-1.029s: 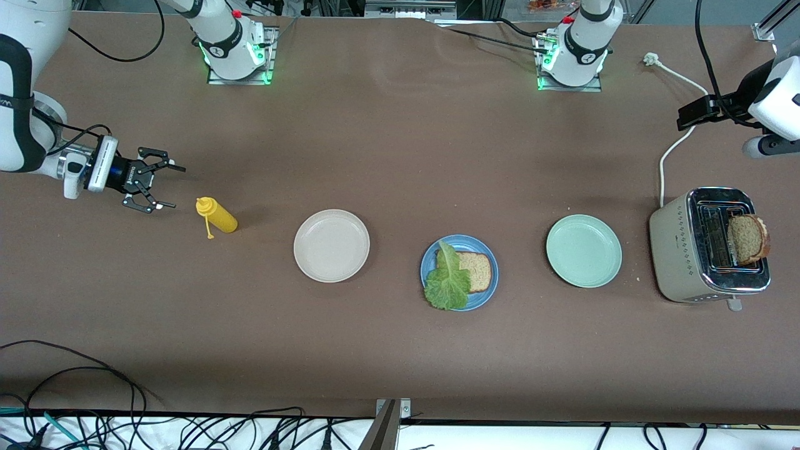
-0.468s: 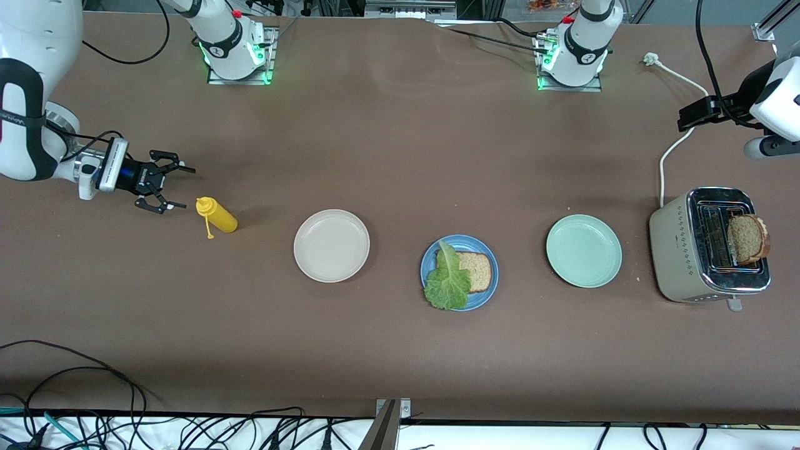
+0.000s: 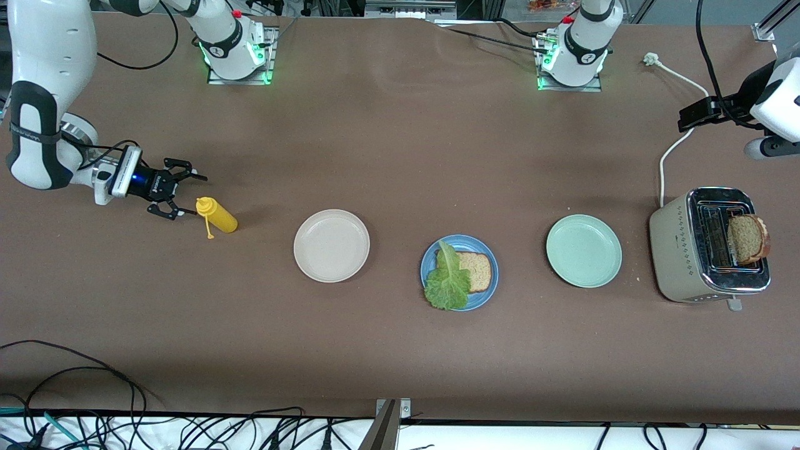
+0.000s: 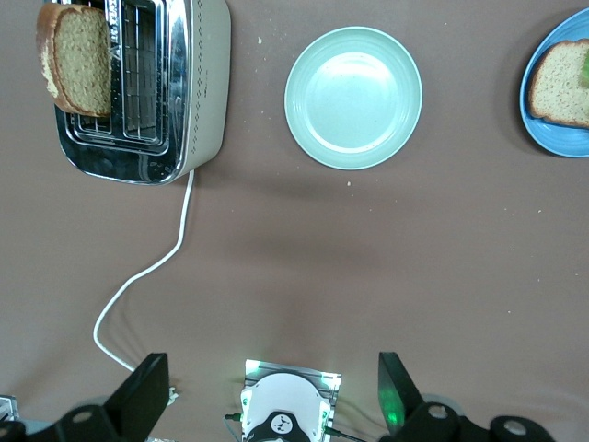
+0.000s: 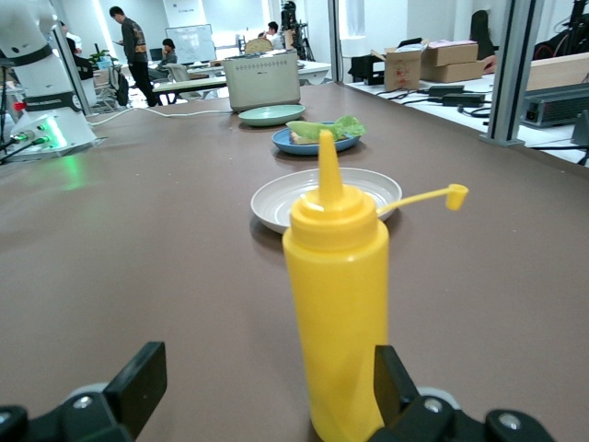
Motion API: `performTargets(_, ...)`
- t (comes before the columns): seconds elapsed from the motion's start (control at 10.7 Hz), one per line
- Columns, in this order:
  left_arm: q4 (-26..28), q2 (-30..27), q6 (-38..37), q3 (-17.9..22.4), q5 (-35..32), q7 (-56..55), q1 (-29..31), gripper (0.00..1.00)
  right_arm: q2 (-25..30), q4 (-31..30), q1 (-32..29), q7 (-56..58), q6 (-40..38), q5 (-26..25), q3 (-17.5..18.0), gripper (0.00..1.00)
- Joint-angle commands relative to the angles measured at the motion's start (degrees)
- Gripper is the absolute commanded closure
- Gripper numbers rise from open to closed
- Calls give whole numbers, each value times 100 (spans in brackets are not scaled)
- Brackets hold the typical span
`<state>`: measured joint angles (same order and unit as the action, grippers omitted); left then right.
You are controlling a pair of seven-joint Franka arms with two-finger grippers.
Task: Make sandwich in blue plate with both arms
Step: 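Lower the open right gripper around the mustard bottle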
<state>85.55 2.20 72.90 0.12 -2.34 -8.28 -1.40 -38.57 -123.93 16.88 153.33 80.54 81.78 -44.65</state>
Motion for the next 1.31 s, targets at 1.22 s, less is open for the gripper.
performTargets(1.22,-214,97,-136,-21,-153,28,17,0,-449,492,-124,22,-56,1252,835,0)
